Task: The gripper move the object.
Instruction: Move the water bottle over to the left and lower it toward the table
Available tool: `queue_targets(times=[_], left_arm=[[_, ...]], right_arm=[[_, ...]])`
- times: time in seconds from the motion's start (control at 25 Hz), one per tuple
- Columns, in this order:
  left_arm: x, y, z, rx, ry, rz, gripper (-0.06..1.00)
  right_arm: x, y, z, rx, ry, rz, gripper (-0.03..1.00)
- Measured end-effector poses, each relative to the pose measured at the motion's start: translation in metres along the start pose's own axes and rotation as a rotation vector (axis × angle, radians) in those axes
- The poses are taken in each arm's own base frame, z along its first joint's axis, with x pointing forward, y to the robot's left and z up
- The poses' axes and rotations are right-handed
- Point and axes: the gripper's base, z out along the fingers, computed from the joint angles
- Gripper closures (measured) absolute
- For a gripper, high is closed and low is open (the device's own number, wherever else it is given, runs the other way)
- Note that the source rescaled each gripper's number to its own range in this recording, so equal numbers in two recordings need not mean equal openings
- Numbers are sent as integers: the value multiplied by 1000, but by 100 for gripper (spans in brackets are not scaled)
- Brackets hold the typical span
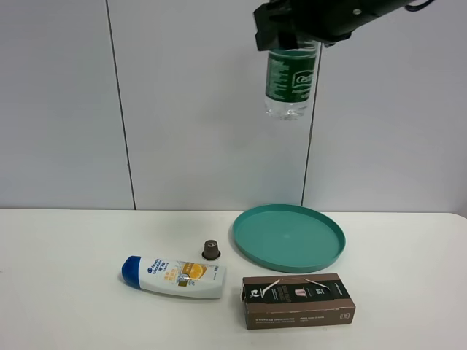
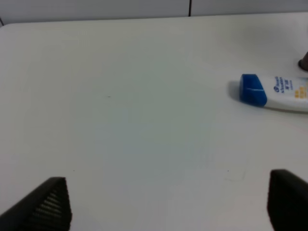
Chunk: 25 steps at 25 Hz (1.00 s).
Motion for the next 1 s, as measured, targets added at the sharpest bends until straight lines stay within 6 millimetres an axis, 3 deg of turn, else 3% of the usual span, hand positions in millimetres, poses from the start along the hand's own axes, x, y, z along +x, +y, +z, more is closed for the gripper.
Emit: queue_targets(times=[0.08, 0.32, 0.52, 0.64, 0.76, 1.0], left_arm=[[0, 0, 0, 0, 0, 0, -6], [0, 0, 0, 0, 0, 0, -6], [0, 0, 0, 0, 0, 0, -6], [0, 0, 0, 0, 0, 0, -6], [0, 0, 0, 0, 0, 0, -6], [0, 0, 0, 0, 0, 0, -6]], right_arm=[[-3, 11, 22, -4, 23, -4, 97], [13, 25, 94, -19, 83, 117, 97], [50, 36, 147, -34, 162, 196, 97], [84, 43, 175, -43, 228, 188, 97], [103, 47, 193, -50, 256, 163, 97], [124, 51, 208, -68, 272, 81, 97]])
